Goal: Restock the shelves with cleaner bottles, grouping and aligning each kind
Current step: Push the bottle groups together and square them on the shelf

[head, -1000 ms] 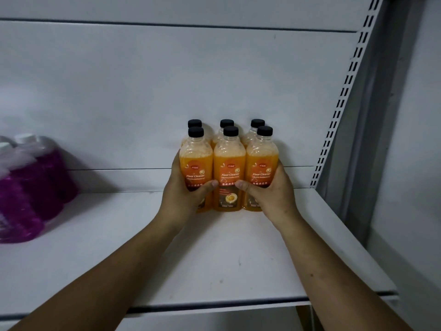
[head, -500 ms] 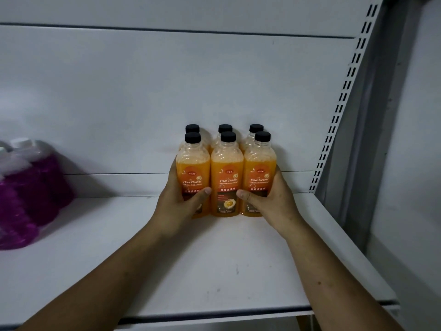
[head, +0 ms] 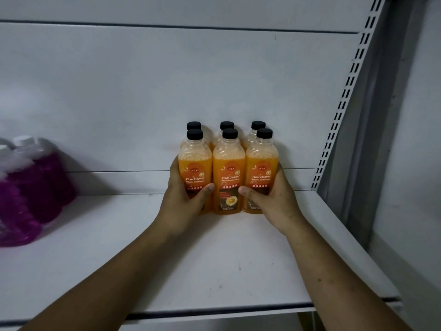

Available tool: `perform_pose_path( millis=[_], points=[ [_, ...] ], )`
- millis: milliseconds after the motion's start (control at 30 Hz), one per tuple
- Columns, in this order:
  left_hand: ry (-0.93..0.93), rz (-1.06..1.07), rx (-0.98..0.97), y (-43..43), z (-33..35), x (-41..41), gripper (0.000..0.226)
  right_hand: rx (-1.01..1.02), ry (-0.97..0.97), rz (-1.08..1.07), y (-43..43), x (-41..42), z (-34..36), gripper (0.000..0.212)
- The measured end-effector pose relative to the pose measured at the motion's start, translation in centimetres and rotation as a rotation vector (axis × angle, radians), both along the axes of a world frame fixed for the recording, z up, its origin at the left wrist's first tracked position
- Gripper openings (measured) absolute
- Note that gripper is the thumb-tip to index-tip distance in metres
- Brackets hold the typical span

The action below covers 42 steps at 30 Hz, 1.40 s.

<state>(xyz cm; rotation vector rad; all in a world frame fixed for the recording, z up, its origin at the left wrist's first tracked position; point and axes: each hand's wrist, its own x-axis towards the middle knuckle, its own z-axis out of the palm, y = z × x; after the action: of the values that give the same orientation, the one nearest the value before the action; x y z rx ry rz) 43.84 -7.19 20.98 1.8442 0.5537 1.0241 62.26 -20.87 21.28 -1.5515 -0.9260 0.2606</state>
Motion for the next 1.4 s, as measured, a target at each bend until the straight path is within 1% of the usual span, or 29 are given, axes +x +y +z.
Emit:
perform_pose_path(
  millis=[233,700,800,867,933,1000,1167,1300,1400],
  points=[
    [0.012,0.016,0.004,-0.1,0.4,0.0,0.099,-0.008,-0.005,-0.017,0.0,-0.2,0.0,0.099],
    [0.011,0.018,0.006,-0.2,0.4,0.1,0.095,-0.006,0.012,0.022,-0.1,0.0,0.0,0.098],
    [-0.002,0.0,-0.014,-0.4,0.6,-0.3,0.087,-0.014,0.019,0.041,-0.3,-0.1,0.2,0.098],
    [-0.022,0.001,-0.034,-0.5,0.8,-0.6,0.076,-0.021,0.026,0.053,-0.4,-0.1,0.3,0.094],
    [-0.027,0.004,-0.028,-0.5,0.9,-0.6,0.071,-0.021,0.018,0.057,-0.4,0.0,0.3,0.088],
    [-0.014,0.006,-0.02,-0.3,0.9,-0.6,0.073,-0.015,0.014,0.052,-0.2,0.1,0.2,0.085],
    [0.012,0.015,-0.025,-0.3,1.4,-0.8,0.081,-0.008,0.012,0.061,-0.4,0.2,0.6,0.086],
    [0.001,0.001,-0.047,-0.5,2.8,-1.0,0.091,0.106,0.049,0.046,-0.5,0.3,2.0,0.071],
    [-0.02,0.018,-0.063,-0.6,3.6,-0.7,0.085,0.122,0.034,0.058,0.0,0.3,2.1,0.068]
  ],
)
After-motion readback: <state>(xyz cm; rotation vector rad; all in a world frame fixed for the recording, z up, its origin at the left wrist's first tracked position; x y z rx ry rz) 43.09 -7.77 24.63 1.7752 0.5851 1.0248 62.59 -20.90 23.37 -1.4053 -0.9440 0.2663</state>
